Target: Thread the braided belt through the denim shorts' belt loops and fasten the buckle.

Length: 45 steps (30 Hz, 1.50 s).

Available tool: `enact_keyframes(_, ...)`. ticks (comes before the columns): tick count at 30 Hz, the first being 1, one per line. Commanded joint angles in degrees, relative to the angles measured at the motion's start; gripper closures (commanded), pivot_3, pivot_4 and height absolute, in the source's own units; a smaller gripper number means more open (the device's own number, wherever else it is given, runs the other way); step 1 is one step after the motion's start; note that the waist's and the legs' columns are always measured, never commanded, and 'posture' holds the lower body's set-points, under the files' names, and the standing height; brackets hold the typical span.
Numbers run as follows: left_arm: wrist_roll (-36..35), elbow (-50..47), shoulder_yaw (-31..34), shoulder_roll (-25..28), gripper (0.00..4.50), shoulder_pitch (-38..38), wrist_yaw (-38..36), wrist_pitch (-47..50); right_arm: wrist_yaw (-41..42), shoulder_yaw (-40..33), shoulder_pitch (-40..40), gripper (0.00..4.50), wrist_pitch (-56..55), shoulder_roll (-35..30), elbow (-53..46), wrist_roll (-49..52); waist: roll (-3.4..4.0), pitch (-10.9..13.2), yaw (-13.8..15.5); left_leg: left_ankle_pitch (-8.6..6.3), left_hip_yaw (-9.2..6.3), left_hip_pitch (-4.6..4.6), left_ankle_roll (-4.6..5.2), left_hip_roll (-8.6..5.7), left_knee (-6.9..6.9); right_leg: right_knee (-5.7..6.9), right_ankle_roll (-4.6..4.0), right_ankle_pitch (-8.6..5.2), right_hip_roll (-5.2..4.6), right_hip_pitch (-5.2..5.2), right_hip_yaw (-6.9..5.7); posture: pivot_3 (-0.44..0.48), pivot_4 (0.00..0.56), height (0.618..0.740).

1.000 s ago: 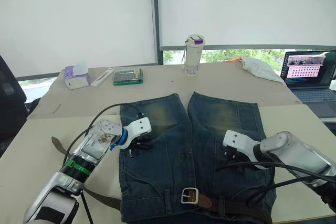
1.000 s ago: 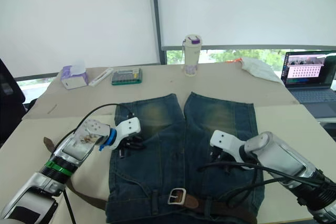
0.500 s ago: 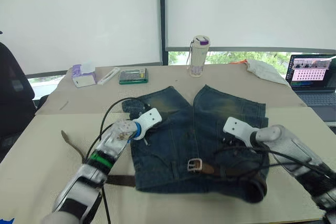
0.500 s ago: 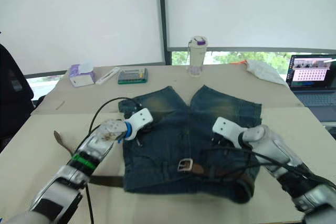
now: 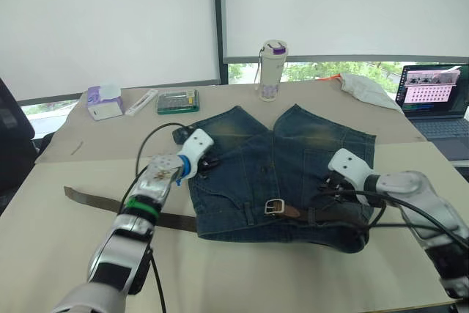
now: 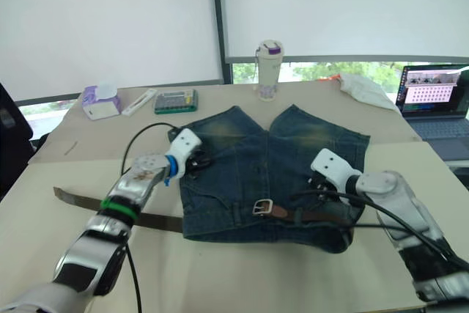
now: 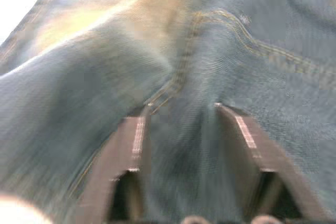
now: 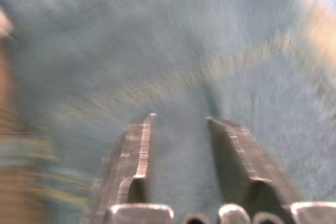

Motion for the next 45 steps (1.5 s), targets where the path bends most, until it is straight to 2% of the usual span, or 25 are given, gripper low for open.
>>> enact_keyframes(1,-2.1,-16.2,6.1,0.6,0.79,4.4,7.3,12.2,-1.4,-6.3,1.8,1.10,2.9,2.6,-11.4,6.7,0.00,0.0,0.0,0.00,0.00,0.05,0.00,0.00,0.00,0.00,0.00,0.00,0.10,0.05,0.00,0.000,0.150,0.740)
enact_keyframes(2,-1.5,-21.1,8.3,-0.3,0.42,6.6,11.3,16.9,-1.3,-7.6,3.3,0.74,3.5,3.4,-14.7,8.9,0.00,0.0,0.0,-0.01,0.00,0.06,0.00,0.02,0.00,-0.02,0.00,0.00,0.31,0.07,0.01,0.000,0.150,0.740)
enact_keyframes(4,-1.2,-24.8,11.7,-0.2,0.02,7.9,15.8,22.7,-2.5,-6.7,2.6,0.74,4.9,5.1,-18.3,10.7,0.00,0.0,0.0,-0.01,0.00,0.09,-0.01,0.06,-0.04,-0.01,0.00,0.00,0.35,0.08,0.05,0.000,0.150,0.740)
enact_keyframes(8,3.7,-36.5,17.8,-4.2,0.02,8.8,30.0,38.0,-1.9,-4.3,2.2,0.74,2.3,6.7,-25.9,13.4,-0.03,0.0,0.5,-0.01,0.02,0.10,-0.01,0.01,0.01,-0.04,-0.01,0.00,0.37,0.08,0.04,0.000,0.150,0.740)
enact_keyframes(11,11.9,-44.3,20.1,-9.3,0.02,9.1,41.8,50.3,0.7,-3.4,3.8,0.74,-1.9,7.3,-27.7,14.9,-0.08,0.0,1.0,-0.01,0.02,0.12,-0.02,-0.01,0.02,-0.13,0.00,0.00,0.39,0.15,0.00,0.000,0.150,0.740)
enact_keyframes(14,16.1,-47.6,23.3,-11.7,0.02,9.2,46.4,61.4,1.4,-1.8,2.2,0.74,-4.0,7.4,-26.9,14.6,-0.15,0.0,1.1,-0.01,0.13,0.14,-0.02,-0.05,0.02,-0.10,0.00,0.00,0.41,0.15,0.05,0.000,0.150,0.740)
enact_keyframes(19,18.1,-41.8,26.0,-9.1,0.02,8.9,48.9,59.5,0.0,1.4,-0.1,0.74,-5.6,8.5,-24.4,12.5,-0.15,0.0,1.4,-0.02,0.13,0.25,-0.16,0.02,-0.02,-0.15,-0.03,-0.01,0.54,0.10,0.04,0.000,0.150,0.740)
enact_keyframes(23,15.7,-24.0,30.6,-6.9,0.02,3.6,51.3,48.4,-1.9,3.2,-0.6,0.74,-5.3,9.8,-25.0,11.6,-0.19,0.0,2.0,-0.02,0.10,0.23,-0.19,0.00,-0.01,-0.18,-0.05,0.00,0.50,0.07,0.01,0.000,0.150,0.740)
enact_keyframes(26,15.2,-10.5,31.6,-5.5,0.02,0.2,54.6,38.2,-2.6,4.2,-0.1,0.74,-5.7,10.0,-25.4,10.8,-0.25,0.0,2.5,-0.02,0.07,0.23,-0.18,-0.06,0.02,-0.22,-0.05,0.00,0.42,0.09,-0.04,0.000,0.150,0.740)
enact_keyframes(28,13.7,-5.2,34.5,-4.9,0.59,-1.1,56.6,35.7,-3.6,4.5,0.1,0.74,-5.3,10.0,-25.9,10.3,-0.26,0.0,2.1,-0.02,0.07,0.22,-0.19,-0.06,0.02,-0.18,-0.05,0.00,0.38,0.08,-0.02,0.000,0.150,0.740)
enact_keyframes(31,12.9,-2.2,35.5,-4.2,1.54,-1.3,58.7,33.7,-4.4,4.6,0.2,0.74,-4.8,9.9,-26.5,10.3,-0.25,0.0,1.7,-0.02,0.07,0.23,-0.19,-0.01,-0.01,-0.13,-0.05,0.00,0.37,0.05,0.02,0.000,0.150,0.740)
enact_keyframes(37,11.5,-10.3,38.5,-5.1,3.57,2.0,60.0,40.8,-6.2,3.6,2.2,0.74,-2.8,9.3,-27.4,11.4,-0.22,0.0,0.3,-0.04,0.09,0.24,-0.22,0.11,-0.06,0.10,-0.05,0.00,0.42,0.04,0.08,0.000,0.150,0.740)
enact_keyframes(39,11.1,-12.7,38.0,-5.0,4.24,3.5,59.3,40.6,-7.6,3.1,2.4,0.74,-0.6,10.0,-28.0,12.9,-0.22,0.0,0.0,-0.05,0.08,0.25,-0.21,0.11,-0.07,0.10,-0.05,0.00,0.42,0.05,0.09,0.000,0.150,0.740)
enact_keyframes(40,10.8,-13.7,37.9,-5.0,4.46,4.1,59.0,40.1,-8.0,3.0,2.5,0.74,0.2,10.1,-28.2,13.6,-0.20,0.0,0.0,-0.05,0.08,0.25,-0.21,0.11,-0.07,0.09,-0.05,0.00,0.44,0.05,0.09,0.000,0.150,0.740)
enact_keyframes(45,9.7,-19.6,39.5,-5.4,4.46,5.4,59.7,39.3,-8.4,1.5,3.7,0.74,2.6,9.8,-29.4,17.0,-0.21,0.0,0.2,-0.05,0.07,0.24,-0.21,0.08,-0.05,0.02,-0.05,0.00,0.47,0.07,0.07,0.000,0.150,0.740)
